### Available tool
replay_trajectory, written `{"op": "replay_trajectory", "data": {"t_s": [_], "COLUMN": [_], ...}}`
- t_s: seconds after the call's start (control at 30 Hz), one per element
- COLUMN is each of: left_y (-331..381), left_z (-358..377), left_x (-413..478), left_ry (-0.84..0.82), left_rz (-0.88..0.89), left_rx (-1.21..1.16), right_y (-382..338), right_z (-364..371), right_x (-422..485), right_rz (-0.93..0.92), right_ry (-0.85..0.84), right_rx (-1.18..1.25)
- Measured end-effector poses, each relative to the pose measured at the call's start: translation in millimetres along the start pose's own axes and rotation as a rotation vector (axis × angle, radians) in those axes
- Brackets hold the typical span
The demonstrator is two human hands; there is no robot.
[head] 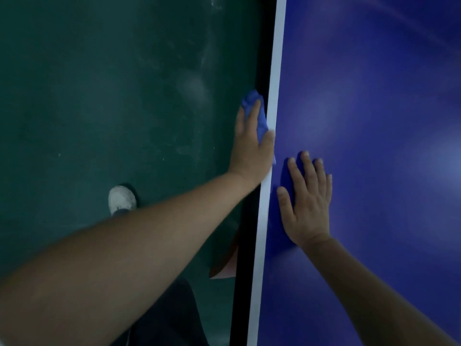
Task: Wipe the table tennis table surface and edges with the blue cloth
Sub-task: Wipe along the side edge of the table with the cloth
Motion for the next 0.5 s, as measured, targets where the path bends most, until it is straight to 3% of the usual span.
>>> {"op": "replay_trajectory", "data": {"t_s": [0.23, 0.43, 0.5], "left_y": [-25, 5, 21], "left_z": [-11, -4, -1], "left_x": [-78, 37, 93], "left_ry": [-0.119, -0.171, -0.132], "left_rz": [0.024, 0.153, 0.106], "left_rx": [0.075, 0.140, 0.097], "right_y": [-7, 2, 4], "right_z": [-13, -33, -34], "right_x": [50, 214, 250], "right_rz": [-0.068, -0.012, 0.047], "right_ry": [0.143, 0.030, 0.018], "right_rx": [0.090, 0.002, -0.031]}}
Point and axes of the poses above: each hand's wrist, its own x-axis towards the middle knuckle, its own z-axis out of the palm, y = z × x, the point moved 4 cm from there along x, towards the middle knuckle, and after that the axes turned 13 degrees about -x, right-handed, at the moved point
